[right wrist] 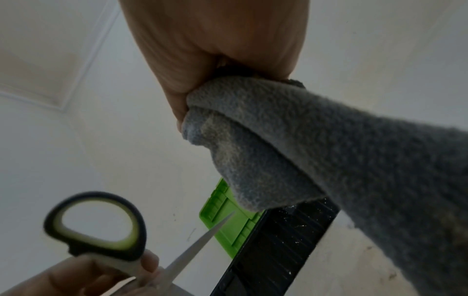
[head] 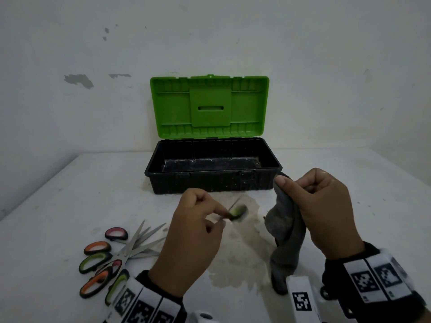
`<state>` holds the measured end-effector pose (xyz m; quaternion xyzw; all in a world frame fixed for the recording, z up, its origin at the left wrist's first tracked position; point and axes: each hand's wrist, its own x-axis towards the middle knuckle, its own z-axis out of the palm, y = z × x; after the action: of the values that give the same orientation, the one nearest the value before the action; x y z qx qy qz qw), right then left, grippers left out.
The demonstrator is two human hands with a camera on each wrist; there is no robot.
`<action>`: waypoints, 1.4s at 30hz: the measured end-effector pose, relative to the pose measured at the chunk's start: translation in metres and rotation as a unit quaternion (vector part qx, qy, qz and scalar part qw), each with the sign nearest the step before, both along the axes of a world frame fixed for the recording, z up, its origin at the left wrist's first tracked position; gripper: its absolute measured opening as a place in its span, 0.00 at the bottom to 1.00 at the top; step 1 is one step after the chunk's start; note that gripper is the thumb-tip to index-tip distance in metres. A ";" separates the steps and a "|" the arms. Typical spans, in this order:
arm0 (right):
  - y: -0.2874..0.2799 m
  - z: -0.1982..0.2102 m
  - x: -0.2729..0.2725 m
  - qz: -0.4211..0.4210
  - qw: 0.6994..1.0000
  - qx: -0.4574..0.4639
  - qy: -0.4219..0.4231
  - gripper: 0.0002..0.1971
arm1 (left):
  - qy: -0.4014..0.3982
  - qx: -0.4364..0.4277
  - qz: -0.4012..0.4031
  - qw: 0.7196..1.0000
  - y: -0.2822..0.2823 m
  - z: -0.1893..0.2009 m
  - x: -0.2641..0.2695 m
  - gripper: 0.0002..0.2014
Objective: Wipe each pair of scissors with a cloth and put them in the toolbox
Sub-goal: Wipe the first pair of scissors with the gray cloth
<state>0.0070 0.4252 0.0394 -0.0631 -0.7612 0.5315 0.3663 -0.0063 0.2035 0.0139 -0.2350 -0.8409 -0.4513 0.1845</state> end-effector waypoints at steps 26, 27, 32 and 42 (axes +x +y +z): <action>-0.023 0.026 -0.023 0.057 0.989 0.131 0.027 0.09 | -0.010 0.025 -0.089 0.996 -0.004 0.006 0.004 0.05; -0.028 0.027 -0.019 0.105 0.985 0.135 0.026 0.09 | -0.025 0.040 -0.085 0.995 -0.004 0.007 0.003 0.05; -0.033 0.027 0.002 0.287 0.947 0.144 -0.011 0.10 | -0.100 0.099 -0.087 0.986 -0.012 0.009 0.002 0.07; -0.029 0.031 0.010 0.285 0.901 0.312 -0.097 0.11 | -0.141 0.139 -0.110 0.974 -0.012 0.014 0.004 0.07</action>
<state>0.0170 0.3961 0.0700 0.2228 -0.9051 0.3399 0.1248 -0.0022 0.1914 0.0279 -0.2320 -0.7568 -0.6095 0.0441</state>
